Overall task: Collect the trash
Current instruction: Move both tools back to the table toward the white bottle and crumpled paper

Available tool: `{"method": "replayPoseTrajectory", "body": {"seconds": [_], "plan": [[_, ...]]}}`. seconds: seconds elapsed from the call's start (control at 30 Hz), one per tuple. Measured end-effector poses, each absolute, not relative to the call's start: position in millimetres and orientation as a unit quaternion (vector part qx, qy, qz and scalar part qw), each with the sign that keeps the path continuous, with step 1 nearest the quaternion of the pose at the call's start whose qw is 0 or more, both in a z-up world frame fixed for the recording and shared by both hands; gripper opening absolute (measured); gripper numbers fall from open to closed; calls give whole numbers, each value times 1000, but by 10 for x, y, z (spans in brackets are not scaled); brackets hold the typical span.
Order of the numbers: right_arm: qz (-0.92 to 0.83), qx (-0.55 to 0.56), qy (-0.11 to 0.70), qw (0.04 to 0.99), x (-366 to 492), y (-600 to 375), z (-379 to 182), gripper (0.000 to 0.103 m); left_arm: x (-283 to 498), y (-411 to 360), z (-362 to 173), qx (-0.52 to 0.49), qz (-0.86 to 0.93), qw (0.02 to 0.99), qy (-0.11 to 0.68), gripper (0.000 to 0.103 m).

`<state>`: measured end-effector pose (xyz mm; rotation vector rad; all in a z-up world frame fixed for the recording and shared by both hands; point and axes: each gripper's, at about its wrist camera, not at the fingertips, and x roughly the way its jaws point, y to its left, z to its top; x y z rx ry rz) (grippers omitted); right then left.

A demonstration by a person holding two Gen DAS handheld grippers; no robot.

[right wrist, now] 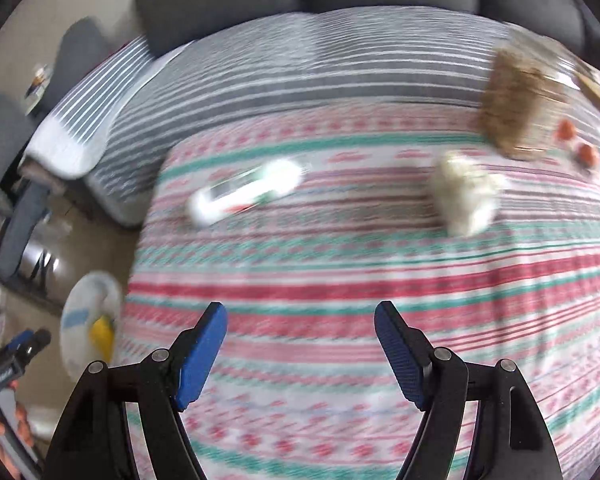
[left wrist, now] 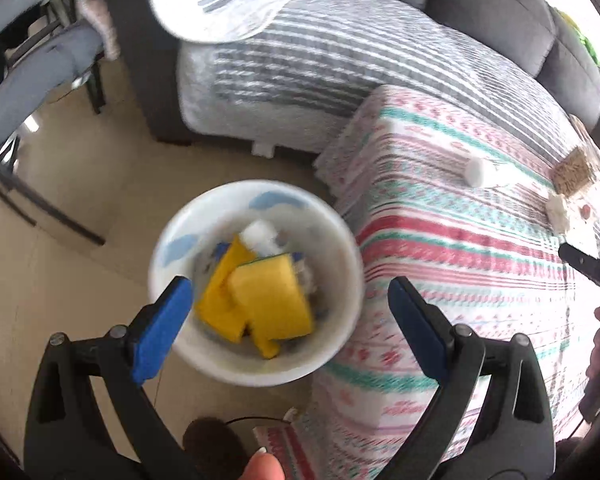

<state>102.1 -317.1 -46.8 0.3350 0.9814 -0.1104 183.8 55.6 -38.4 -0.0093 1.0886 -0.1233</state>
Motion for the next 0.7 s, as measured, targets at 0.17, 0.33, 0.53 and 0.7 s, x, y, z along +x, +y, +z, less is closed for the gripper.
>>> {"method": "replayPoseTrajectory", "body": {"seconds": [0.17, 0.33, 0.53, 0.7], "plan": [[-110, 176, 446, 871, 1018, -3725, -531, 78, 1982, 159, -453, -2, -86, 855, 511, 99], [-131, 188, 427, 875, 1058, -4136, -658, 78, 2167, -281, -553, 17, -100, 860, 500, 98], [-132, 226, 409, 874, 1107, -4413, -758, 78, 2456, -928, -468, 71, -153, 864, 474, 99], [-120, 229, 404, 878, 1188, -4452, -828, 77, 2628, -1502, -474, 138, -221, 857, 445, 99]]}}
